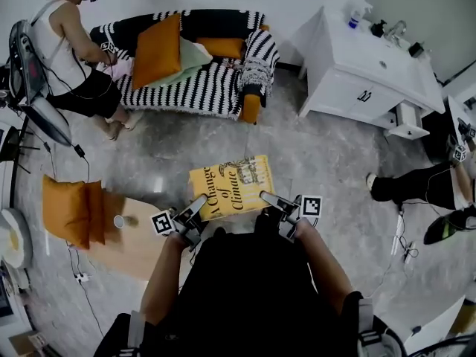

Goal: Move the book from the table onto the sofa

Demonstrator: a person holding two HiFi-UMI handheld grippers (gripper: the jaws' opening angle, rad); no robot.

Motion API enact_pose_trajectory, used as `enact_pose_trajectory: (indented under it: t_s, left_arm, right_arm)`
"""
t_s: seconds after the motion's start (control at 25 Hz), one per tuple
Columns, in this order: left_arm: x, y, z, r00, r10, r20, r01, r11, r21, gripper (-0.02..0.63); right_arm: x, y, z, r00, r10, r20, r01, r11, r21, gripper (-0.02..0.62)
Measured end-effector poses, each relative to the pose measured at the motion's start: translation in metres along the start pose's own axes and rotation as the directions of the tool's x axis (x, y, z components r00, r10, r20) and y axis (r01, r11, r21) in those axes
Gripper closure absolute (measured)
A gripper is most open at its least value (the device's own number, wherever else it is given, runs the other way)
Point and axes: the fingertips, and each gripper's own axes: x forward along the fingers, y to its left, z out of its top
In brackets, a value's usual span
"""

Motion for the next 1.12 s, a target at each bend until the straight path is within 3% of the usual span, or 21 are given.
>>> enact_pose_trajectory:
  t_s: [0.28, 0.52, 0.8, 1.0, 1.12]
  left_arm:
    - [0.099, 0.001, -0.022, 0.997, -0.005, 0.073, 0.006, 1.000, -0.006, 0.456]
    - [0.129, 0.005, -0.018, 0.995, -0.012, 0.097, 0.014, 1.000, -0.014, 0.456]
    - [0.144, 0.001, -0.004, 0.998, -0.046, 0.043, 0.046, 0.999, 0.006, 0.457]
    - [0.155, 0.011, 0.010, 0.997, -0.068, 0.029, 0.069, 0.997, -0.028, 0.457]
    - [0.172, 0.021, 0.039, 0.997, -0.077, 0.012, 0.077, 0.995, -0.060, 0.457]
  right_arm:
    - [-0.062, -0.003, 0.086, 0.998, -0.009, -0.060, 0.010, 1.000, 0.020, 0.443]
    - [-0.071, -0.002, 0.114, 0.999, 0.015, -0.040, -0.015, 1.000, 0.010, 0.443]
    - [-0.066, 0.002, 0.130, 0.998, 0.062, -0.006, -0.062, 0.998, -0.023, 0.442]
    - [-0.066, -0.002, 0.150, 0.997, 0.076, 0.030, -0.076, 0.997, -0.013, 0.436]
    - [-0.047, -0.002, 0.175, 0.993, 0.110, 0.050, -0.111, 0.994, 0.014, 0.438]
